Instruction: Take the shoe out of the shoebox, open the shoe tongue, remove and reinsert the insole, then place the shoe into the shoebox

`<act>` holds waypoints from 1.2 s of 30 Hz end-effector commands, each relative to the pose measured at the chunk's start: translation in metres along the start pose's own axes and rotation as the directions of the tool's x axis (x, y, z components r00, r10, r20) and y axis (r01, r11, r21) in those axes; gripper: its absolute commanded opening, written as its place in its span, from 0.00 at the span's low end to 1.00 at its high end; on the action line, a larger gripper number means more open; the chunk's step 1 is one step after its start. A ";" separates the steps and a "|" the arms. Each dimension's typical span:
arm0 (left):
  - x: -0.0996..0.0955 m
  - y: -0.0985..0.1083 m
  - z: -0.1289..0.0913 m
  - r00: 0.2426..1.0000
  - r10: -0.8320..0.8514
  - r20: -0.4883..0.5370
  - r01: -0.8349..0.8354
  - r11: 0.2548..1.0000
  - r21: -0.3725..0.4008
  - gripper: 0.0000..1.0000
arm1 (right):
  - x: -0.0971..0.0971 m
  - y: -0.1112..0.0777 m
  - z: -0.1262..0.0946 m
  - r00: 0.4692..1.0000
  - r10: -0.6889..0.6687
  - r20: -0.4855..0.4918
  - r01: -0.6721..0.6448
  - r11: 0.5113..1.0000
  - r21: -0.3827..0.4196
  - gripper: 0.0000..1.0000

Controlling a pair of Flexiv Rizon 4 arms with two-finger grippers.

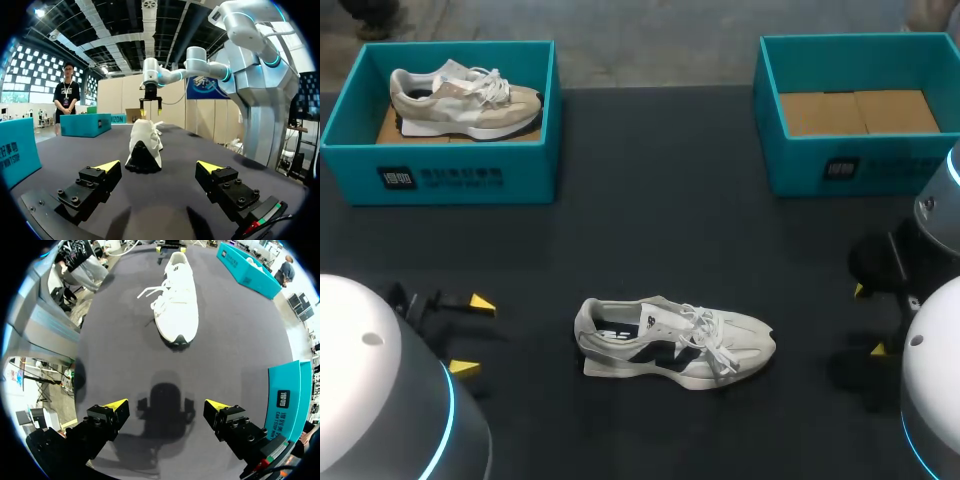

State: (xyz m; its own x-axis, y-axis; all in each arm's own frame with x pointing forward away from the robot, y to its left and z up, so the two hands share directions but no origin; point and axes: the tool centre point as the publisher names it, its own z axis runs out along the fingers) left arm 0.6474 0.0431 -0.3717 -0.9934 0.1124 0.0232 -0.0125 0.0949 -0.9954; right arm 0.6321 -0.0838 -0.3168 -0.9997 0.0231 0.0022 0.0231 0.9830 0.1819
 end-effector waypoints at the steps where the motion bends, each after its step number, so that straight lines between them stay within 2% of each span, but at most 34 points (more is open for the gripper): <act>1: -0.003 -0.001 0.016 1.000 -0.002 0.011 0.002 1.000 -0.009 1.00 | 0.002 0.000 0.000 1.000 0.001 0.002 -0.001 1.000 0.001 1.00; 5: -0.008 -0.002 0.028 1.000 -0.016 0.024 0.016 1.000 -0.010 1.00 | 0.002 0.000 0.000 1.000 0.001 0.002 -0.001 1.000 0.001 1.00; 8: -0.011 -0.002 0.035 0.995 -0.032 0.090 0.035 0.999 -0.033 1.00 | 0.002 0.000 0.000 1.000 0.001 0.002 -0.001 1.000 0.001 1.00; 23: -0.011 -0.002 0.035 0.995 -0.032 0.090 0.035 0.999 -0.033 1.00 | 0.002 0.000 0.000 1.000 0.001 0.002 -0.001 1.000 0.001 1.00; 25: -0.014 0.005 0.036 0.993 -0.059 0.103 0.066 0.996 -0.063 1.00 | 0.002 0.000 0.000 1.000 0.001 0.002 -0.001 1.000 0.001 1.00; 29: -0.017 0.013 0.047 0.991 -0.080 0.109 0.086 0.995 -0.055 1.00 | 0.002 0.000 0.000 1.000 0.001 0.002 -0.001 1.000 0.001 1.00; 36: -0.017 0.016 0.069 0.995 -0.084 0.060 0.088 0.994 -0.061 1.00 | 0.002 0.000 0.000 1.000 0.001 0.002 -0.001 1.000 0.001 1.00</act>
State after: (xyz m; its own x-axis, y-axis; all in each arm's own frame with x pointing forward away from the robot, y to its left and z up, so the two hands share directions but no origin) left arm 0.6514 -0.0169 -0.3900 -0.9947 0.0334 0.0971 -0.0903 0.1642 -0.9823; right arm 0.6320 -0.0838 -0.3168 -0.9997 0.0232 0.0022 0.0232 0.9830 0.1820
